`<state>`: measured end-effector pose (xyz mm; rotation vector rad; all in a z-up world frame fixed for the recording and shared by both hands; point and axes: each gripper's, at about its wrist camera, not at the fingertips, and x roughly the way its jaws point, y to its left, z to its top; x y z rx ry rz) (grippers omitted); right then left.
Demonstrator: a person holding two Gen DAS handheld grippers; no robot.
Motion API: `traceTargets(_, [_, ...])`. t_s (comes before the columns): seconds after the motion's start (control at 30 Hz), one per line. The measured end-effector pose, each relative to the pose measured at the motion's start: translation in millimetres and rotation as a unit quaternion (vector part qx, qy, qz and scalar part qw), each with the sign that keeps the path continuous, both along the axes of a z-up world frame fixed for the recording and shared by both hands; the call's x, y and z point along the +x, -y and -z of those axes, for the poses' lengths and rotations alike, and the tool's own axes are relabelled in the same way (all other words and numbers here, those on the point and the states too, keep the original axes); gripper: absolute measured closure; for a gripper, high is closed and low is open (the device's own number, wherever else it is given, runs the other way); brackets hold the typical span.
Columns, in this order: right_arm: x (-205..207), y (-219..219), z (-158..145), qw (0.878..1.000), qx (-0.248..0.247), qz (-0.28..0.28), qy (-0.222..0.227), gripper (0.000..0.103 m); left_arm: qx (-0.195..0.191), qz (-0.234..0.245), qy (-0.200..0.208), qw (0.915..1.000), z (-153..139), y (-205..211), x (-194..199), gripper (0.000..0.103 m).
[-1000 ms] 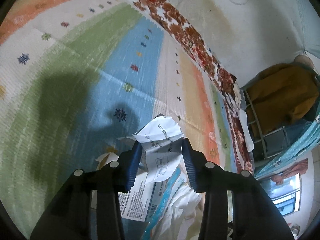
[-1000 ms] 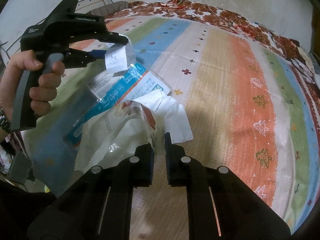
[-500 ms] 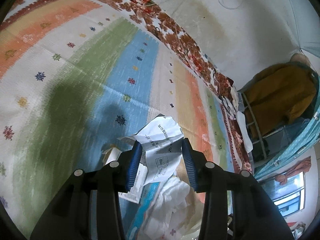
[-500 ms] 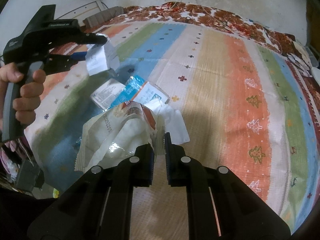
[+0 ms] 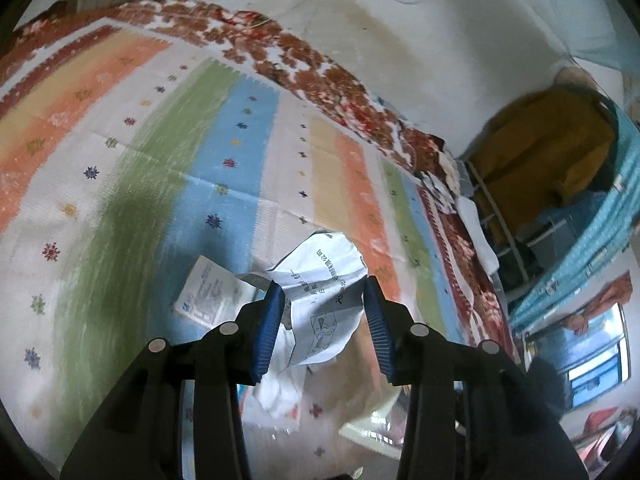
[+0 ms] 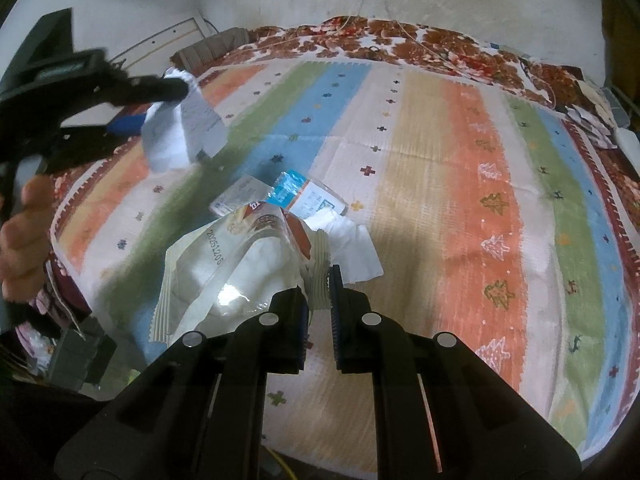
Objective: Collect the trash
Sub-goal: 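Carry the leaflet and packet over the gold-rimmed bin with both tools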
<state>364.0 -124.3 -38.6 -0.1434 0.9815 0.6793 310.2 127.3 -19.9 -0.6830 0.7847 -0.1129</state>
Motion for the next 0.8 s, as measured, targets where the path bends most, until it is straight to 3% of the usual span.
traceTargets(0.5, [-39.3, 10.8, -28.1, 1.0, 0.004, -0.002, -0.003, 0.094, 0.027, 0.02, 0.006, 0.9994, -21.5, 25.0, -64.8, 0.063])
traceTargets(0.8, [-64.3, 26.2, -40.1, 1.0, 0.006, 0.007, -0.007, 0.094, 0.017, 0.033, 0.027, 0.9989, -40.1, 36.9, -100.4, 0.063])
